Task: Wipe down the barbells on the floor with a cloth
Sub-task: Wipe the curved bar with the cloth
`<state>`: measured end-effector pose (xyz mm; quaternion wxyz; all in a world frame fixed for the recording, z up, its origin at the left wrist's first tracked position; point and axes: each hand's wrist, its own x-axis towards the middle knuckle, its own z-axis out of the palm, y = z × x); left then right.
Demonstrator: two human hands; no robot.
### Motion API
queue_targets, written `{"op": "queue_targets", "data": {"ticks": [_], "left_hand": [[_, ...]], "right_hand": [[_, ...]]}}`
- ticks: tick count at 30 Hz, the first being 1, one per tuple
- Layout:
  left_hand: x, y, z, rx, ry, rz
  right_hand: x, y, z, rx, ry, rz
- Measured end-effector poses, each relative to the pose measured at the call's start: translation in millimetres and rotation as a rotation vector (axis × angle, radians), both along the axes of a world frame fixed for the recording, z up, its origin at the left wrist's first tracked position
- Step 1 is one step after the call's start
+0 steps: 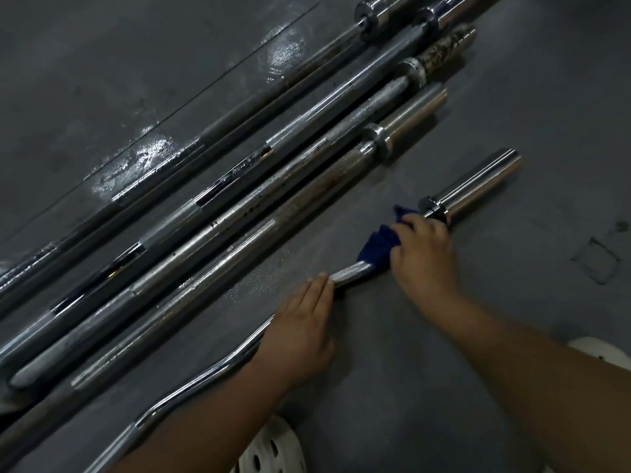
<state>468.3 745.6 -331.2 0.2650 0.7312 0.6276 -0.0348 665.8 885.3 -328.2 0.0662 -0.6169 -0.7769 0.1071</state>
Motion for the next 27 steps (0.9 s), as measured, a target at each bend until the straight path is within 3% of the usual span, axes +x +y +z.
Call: {"op": "queue_targets", "data": {"ticks": [2, 5, 6, 10, 15, 19, 20, 24, 25, 27], "left_hand": [[-3.8, -8.2, -0.4, 0.010, 0.014, -0.004], [-7.6, -17.7, 1.3, 0.013, 0.012, -0.011], [-10.5, -20.1, 1.7, 0.021, 0.013, -0.007], [-27.0, -33.6, 2.4, 0.004, 0.045, 0.003], [-41.1, -49.1, 11.9, -0.029, 0.085, 0.000], [-60.5, -70.2, 27.9, -0.016, 0.134, -0.047], [-65.9, -74.2, 29.9, -0.011, 0.141, -0.069], [-71.3, -81.9, 31.0, -0.031, 0.165, -0.097], [-69.0, -83.2, 29.7, -0.052, 0.156, -0.081], [-65.2, -85.4, 26.2, -0.104, 0.122, -0.031]], "right_hand": [[-24.4, -15.8, 2.0, -0.009, -0.066, 0.001], [-33.4, -39.2, -1.7, -0.020, -0.131, 0.391], [-24.5, -29.2, 0.4, -0.043, -0.150, 0.430], [-29.7, -22.3, 6.9, -0.029, -0.141, 0.081], [-58.8, -52.1, 1.0, -0.055, -0.176, 0.520], [-49.6, -51.0, -0.7, -0.010, -0.190, 0.154], [-64.5, -68.5, -3.2, -0.024, -0.157, 0.172], [-89.3, -97.6, -10.1, 0.021, -0.043, 0.690], [-80.3, -83.2, -8.5, 0.028, -0.086, 0.671], [-61.5, -66.2, -5.0, -0.012, -0.141, 0.410]]}}
